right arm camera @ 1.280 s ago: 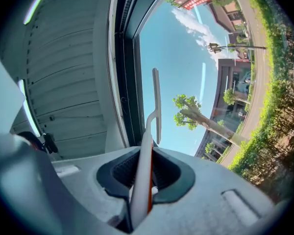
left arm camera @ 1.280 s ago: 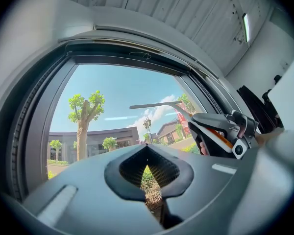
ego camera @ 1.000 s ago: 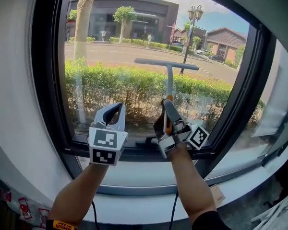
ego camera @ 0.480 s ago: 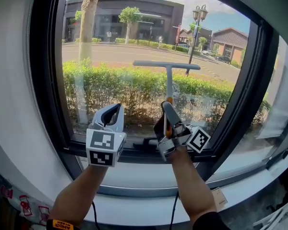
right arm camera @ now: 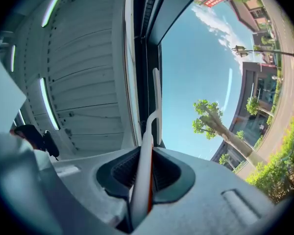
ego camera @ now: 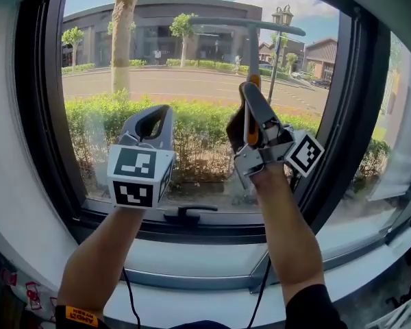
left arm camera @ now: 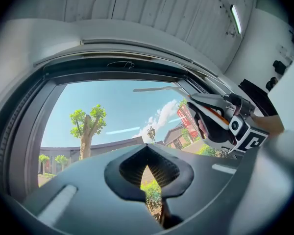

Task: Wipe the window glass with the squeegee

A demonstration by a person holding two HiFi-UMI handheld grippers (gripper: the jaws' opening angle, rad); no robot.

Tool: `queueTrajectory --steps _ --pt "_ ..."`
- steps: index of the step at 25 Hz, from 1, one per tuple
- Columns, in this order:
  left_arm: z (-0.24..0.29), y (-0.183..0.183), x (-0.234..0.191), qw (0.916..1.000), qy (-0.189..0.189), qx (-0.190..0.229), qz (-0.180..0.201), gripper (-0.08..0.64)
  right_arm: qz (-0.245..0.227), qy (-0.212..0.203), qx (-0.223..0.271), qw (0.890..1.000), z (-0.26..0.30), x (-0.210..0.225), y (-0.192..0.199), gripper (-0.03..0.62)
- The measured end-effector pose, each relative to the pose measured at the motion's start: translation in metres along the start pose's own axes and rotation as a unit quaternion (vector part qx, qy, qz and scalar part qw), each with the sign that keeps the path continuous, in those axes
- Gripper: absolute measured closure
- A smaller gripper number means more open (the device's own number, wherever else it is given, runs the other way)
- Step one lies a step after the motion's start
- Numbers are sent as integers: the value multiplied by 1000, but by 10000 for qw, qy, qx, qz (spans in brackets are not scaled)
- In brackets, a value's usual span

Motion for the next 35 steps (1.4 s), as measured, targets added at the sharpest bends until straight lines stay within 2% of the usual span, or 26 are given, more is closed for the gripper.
queueTrajectory --steps 8,14,19,27,35 --pt "34 -69 1 9982 -218 494 265 545 -130 -225 217 9994 34 -2 -63 551" --pt "44 -87 -11 9970 -384 560 374 545 -179 -322 268 9990 50 -4 -80 551" --pt "47 -89 -17 9965 -507 499 446 545 -142 -347 259 9990 62 0 -90 551" --pt "48 -77 -8 9976 -473 326 379 545 70 -273 255 9993 57 14 -89 551" --pt "51 -36 28 9995 -271 62 177 545 267 -220 78 9994 27 19 -68 551"
Point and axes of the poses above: the fingertips, and each gripper's own axes: z forward along the fingers, x to its right, y out of its underside, the point moved 1 cm from there along -z, backward along the fingers, and after that the axes turned 6 degrees about y, right-handed, at the moved point
